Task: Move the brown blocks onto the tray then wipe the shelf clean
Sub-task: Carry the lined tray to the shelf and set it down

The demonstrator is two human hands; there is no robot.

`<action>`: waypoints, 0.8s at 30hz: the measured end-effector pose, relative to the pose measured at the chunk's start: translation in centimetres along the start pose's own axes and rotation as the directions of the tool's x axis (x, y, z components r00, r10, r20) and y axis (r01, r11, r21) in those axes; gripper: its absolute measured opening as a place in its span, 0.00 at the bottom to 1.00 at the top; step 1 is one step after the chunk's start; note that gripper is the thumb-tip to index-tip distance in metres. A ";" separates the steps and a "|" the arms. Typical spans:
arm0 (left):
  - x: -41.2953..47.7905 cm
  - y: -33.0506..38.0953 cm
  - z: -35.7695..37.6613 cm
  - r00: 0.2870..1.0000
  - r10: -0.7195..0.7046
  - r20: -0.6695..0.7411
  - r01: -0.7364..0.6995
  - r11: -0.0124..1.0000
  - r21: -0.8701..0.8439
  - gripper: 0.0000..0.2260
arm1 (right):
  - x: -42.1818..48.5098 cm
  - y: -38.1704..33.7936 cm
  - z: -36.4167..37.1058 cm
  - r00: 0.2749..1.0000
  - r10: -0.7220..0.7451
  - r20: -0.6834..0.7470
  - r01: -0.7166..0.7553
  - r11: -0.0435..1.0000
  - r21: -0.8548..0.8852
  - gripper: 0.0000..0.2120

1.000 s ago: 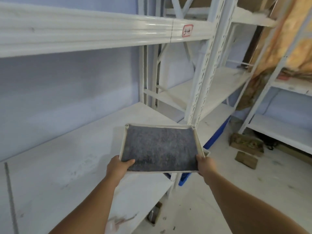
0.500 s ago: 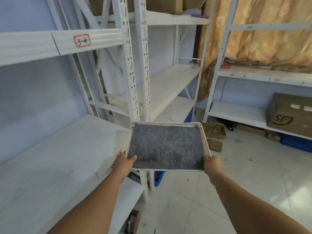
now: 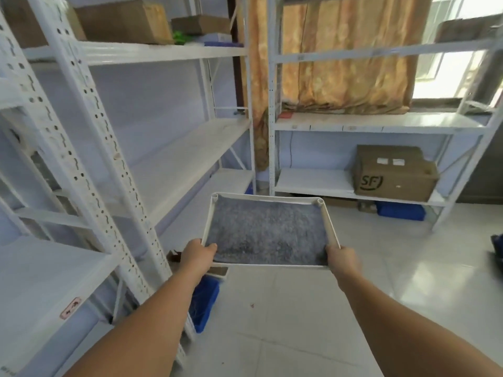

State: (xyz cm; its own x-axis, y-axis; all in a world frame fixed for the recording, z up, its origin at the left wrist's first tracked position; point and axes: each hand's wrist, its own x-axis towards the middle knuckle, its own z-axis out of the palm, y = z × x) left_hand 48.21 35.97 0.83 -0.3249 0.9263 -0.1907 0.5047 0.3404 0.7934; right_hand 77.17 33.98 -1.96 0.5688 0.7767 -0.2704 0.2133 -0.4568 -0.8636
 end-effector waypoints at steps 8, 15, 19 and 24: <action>2.2 10.4 5.6 0.989 0.142 0.036 -0.138 0.985 -0.105 0.13 | 5.5 -3.3 -8.3 0.993 -0.045 -0.108 0.066 0.977 0.203 0.03; 6.9 18.2 10.0 0.963 0.241 0.118 -0.208 0.948 -0.239 0.12 | 10.1 -7.2 -13.6 0.964 -0.057 -0.259 0.111 0.974 0.198 0.04; 10.7 22.4 12.3 0.940 0.303 0.154 -0.257 0.931 -0.260 0.13 | 12.7 -10.0 -15.0 0.936 -0.084 -0.341 0.151 0.973 0.173 0.07; 15.5 26.5 13.9 0.934 0.296 0.199 -0.242 0.936 -0.256 0.16 | 17.7 -13.5 -14.8 0.914 -0.067 -0.400 0.147 0.974 0.174 0.08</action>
State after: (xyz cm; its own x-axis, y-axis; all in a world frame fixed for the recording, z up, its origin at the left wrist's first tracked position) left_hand 67.63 61.58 10.85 0.0053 0.9983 -0.0583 0.3467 0.0528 0.9365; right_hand 96.07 47.47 11.25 0.8234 0.5671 -0.0193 0.1532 -0.2550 -0.9547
